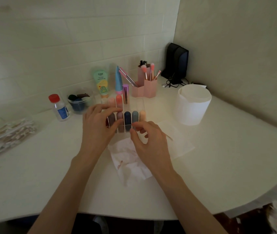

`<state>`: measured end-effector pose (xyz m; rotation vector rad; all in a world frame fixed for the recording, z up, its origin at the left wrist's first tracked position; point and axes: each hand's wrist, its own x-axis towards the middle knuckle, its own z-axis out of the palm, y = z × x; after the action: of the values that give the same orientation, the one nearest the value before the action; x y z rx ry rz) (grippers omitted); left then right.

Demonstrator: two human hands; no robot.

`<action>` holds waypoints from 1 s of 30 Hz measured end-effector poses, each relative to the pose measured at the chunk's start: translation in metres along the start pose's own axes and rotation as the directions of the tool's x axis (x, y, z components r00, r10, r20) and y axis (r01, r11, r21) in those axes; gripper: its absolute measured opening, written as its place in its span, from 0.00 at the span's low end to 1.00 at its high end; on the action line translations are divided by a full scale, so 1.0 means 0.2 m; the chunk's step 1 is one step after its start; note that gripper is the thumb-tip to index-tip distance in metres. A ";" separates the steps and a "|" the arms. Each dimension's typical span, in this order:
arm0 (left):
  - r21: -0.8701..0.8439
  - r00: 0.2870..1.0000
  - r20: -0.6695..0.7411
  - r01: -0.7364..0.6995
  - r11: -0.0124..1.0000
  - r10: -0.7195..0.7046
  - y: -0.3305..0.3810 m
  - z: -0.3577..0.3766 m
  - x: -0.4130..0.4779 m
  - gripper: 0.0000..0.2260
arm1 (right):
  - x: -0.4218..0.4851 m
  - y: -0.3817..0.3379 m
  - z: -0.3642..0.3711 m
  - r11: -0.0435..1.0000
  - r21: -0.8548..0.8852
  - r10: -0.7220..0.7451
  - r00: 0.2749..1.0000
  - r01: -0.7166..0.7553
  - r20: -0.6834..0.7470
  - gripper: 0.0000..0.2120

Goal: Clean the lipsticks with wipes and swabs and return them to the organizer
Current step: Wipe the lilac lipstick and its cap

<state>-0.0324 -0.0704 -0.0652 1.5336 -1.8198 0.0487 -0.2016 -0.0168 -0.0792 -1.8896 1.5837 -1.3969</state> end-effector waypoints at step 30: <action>-0.671 0.997 -0.018 0.042 0.741 -0.072 0.14 -0.26 -0.19 0.10 | -0.02 -0.04 0.02 0.990 0.105 -0.098 0.995 0.096 0.010 0.14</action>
<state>-0.0297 -0.0061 -0.0375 1.0434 -1.5043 -0.5515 -0.1934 -0.0107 -0.0766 -1.9341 1.4004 -1.4706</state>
